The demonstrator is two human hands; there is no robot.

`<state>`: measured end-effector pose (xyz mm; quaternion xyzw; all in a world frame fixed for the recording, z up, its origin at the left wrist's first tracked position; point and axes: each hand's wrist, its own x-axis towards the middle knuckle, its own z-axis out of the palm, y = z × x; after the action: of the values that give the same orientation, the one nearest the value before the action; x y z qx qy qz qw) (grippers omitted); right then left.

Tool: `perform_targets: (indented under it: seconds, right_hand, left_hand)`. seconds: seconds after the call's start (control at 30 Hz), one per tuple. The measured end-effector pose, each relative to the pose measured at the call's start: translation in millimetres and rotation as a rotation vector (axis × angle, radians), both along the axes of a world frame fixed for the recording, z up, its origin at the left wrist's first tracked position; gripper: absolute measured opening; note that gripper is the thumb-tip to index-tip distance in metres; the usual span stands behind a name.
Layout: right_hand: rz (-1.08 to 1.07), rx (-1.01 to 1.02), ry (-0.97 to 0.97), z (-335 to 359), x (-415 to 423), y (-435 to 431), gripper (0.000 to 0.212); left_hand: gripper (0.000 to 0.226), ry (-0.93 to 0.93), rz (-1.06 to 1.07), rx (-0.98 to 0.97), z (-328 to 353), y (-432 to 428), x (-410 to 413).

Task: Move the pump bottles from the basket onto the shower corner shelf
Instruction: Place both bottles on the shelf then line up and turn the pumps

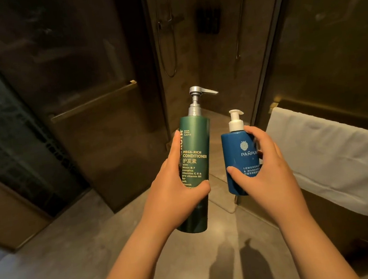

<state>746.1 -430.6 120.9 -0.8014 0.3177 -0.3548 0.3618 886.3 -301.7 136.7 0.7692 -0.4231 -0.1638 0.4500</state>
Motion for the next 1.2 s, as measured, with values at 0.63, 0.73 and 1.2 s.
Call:
perform_targets:
  seconds: [0.63,0.73,1.2]
  right_hand:
    - [0.158,-0.039,0.094,3.6,239.3,-147.5,0.078]
    - [0.154,-0.042,0.076,8.5,284.7,-174.8,0.077]
    - [0.083,-0.024,0.110,-23.3,384.3,-282.1,0.080]
  left_hand:
    - [0.107,0.061,0.166,-0.078,-19.4,-135.7,226.1]
    - [0.107,0.074,0.159,-0.102,-17.1,-163.6,272.4]
    - [0.107,0.263,0.104,-0.051,-42.3,-283.8,383.8]
